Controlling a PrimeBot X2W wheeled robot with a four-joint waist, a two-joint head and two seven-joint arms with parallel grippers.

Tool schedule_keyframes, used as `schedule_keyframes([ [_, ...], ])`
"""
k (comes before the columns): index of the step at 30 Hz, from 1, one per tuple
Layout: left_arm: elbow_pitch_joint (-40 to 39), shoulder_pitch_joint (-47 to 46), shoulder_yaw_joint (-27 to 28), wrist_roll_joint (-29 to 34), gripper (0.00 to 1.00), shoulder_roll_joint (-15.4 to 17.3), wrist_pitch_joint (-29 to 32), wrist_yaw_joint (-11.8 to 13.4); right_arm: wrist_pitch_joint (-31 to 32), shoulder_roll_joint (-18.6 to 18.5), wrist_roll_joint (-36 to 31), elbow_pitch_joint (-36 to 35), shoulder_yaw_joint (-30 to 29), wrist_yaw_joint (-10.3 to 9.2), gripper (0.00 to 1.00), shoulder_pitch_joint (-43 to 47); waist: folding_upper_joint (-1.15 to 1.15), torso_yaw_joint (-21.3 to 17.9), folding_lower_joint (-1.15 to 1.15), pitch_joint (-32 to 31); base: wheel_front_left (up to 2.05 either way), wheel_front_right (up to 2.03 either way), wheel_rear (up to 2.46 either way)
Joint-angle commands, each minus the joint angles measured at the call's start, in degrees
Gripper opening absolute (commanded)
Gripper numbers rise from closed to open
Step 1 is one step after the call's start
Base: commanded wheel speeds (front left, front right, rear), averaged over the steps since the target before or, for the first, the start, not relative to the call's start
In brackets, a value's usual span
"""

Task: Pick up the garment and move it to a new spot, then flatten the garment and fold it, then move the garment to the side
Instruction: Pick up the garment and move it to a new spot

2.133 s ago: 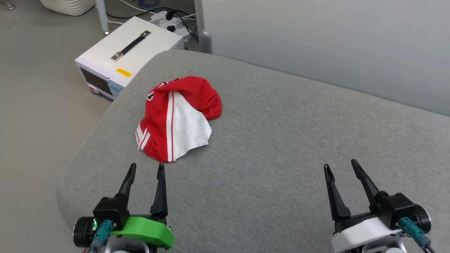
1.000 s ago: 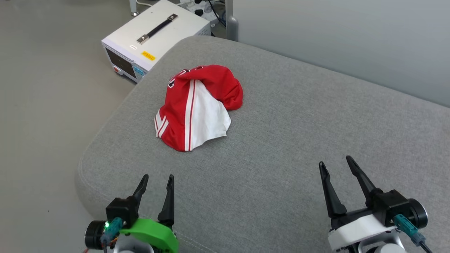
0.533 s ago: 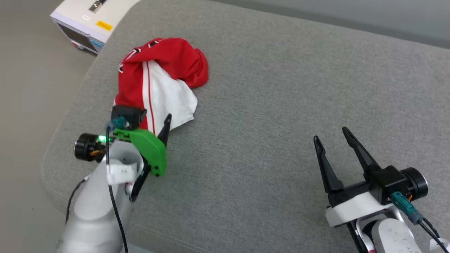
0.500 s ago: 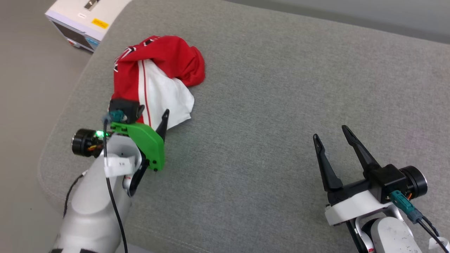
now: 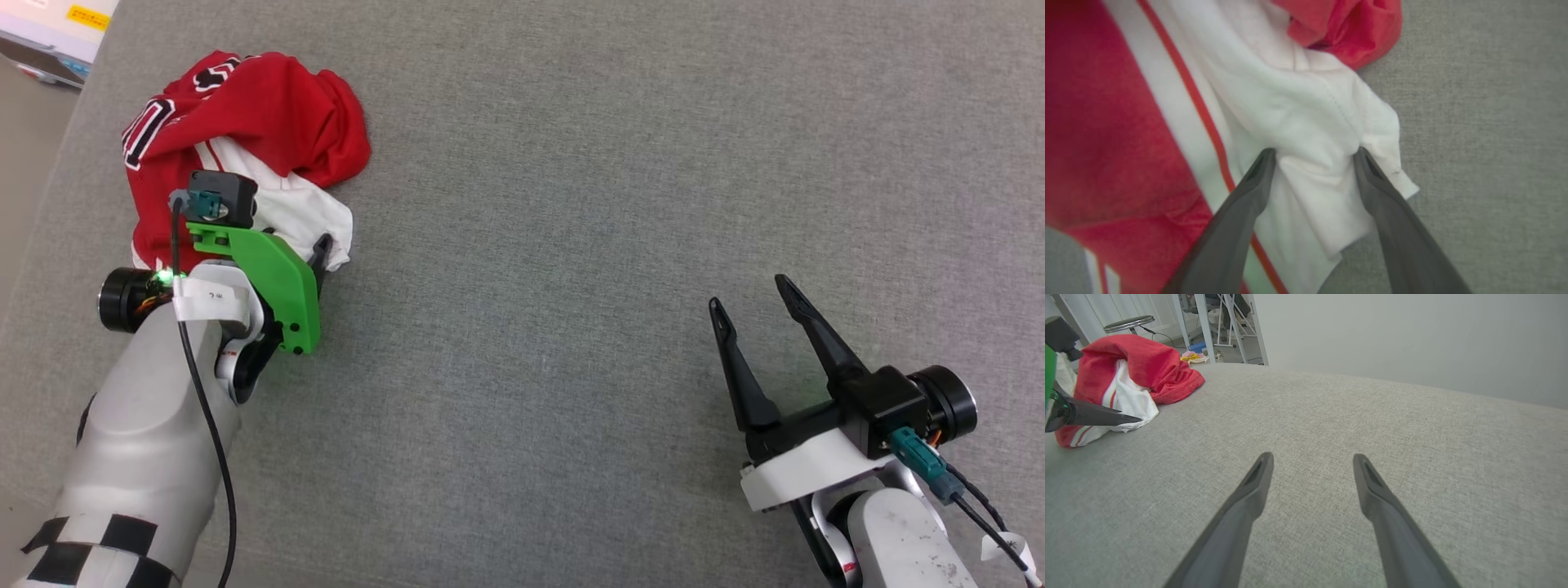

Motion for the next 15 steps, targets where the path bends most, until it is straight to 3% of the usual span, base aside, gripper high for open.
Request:
schedule_keyframes([
  [1, 1.7, 0.9, -1.8, -1.1, 0.49, -0.5, 1.6, -0.2, -0.3, 0.0, -0.1, 0.3, -0.1, -0.04, 1.00, -1.0, -0.01, -0.9, -0.01, 0.8, 0.00, 0.00, 0.00],
  [2, 2.0, 1.1, -2.7, -2.1, 0.18, -0.5, 1.8, -0.2, -0.3, 0.0, -0.1, 0.4, -0.2, -0.04, 1.00, -1.0, -0.01, -0.9, -0.01, 0.6, 0.00, 0.00, 0.00],
  [3, 2.1, 1.2, -3.2, -2.9, 0.00, -0.4, 1.7, -0.2, -0.3, 0.0, -0.1, 0.6, -0.3, -0.04, 1.00, -0.9, -0.01, -0.8, -0.01, 0.3, 0.00, 0.00, 0.00],
  [15, -1.7, 3.5, -7.8, -8.8, 0.00, 3.1, -9.3, -0.2, -0.3, 0.8, 0.6, 2.5, -1.0, -0.04, 1.00, 1.3, -0.01, -0.1, -0.01, -8.3, 0.00, 0.00, 0.00],
])
